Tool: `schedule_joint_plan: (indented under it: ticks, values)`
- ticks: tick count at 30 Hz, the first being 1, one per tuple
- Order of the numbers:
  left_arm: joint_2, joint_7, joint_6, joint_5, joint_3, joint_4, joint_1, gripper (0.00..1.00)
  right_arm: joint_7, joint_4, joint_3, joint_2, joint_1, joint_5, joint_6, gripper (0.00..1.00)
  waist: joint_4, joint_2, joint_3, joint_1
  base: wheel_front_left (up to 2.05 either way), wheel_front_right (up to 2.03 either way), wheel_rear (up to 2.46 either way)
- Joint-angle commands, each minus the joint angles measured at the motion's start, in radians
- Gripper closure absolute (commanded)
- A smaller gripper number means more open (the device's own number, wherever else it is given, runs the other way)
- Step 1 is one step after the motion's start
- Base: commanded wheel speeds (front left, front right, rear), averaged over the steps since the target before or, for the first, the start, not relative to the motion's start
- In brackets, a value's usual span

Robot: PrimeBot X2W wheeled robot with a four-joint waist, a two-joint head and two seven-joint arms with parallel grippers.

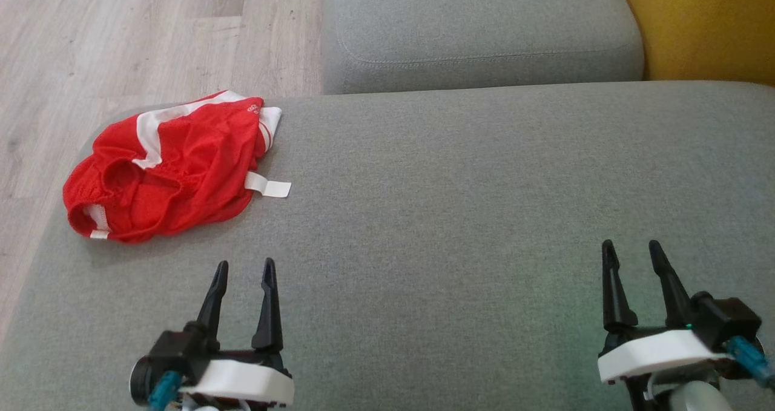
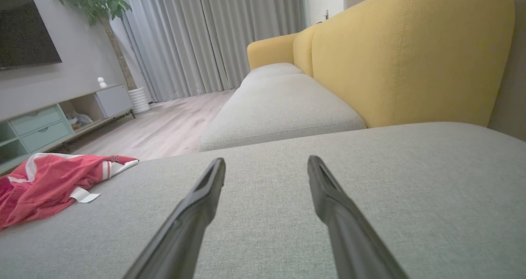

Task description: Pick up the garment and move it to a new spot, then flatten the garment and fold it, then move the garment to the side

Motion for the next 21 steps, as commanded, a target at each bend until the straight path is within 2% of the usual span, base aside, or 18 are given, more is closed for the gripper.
schedule_joint_plan:
  ticks: [1, 9, 15, 21]
  values:
    - [0.006, -0.018, 0.011, 0.039, 0.017, -0.021, -0.055, 0.0, -0.018, -0.027, 0.025, -0.01, -0.021, -0.042, 0.007, 0.0, 0.0, 0.0, 0.0, 0.0001, 0.0, 0.0, 0.0]
    - [0.007, -0.042, 0.036, 0.107, 0.005, 0.026, -0.059, 0.0, -0.042, -0.005, 0.025, -0.011, -0.015, -0.132, 0.008, 0.0, 0.002, 0.0, -0.006, 0.0001, 0.0, 0.0, 0.0]
    - [0.007, -0.056, 0.035, 0.165, 0.0, 0.032, -0.063, 0.0, -0.057, 0.0, 0.024, -0.011, -0.016, -0.186, 0.008, 0.0, 0.0, 0.0, -0.008, 0.0001, 0.0, 0.0, 0.0]
    - [0.007, -0.057, 0.034, 0.169, 0.009, 0.032, -0.064, 0.0, -0.057, 0.009, 0.022, -0.011, -0.018, -0.19, 0.008, 0.0, 0.0, 0.0, -0.009, 0.0001, 0.0, 0.0, 0.0]
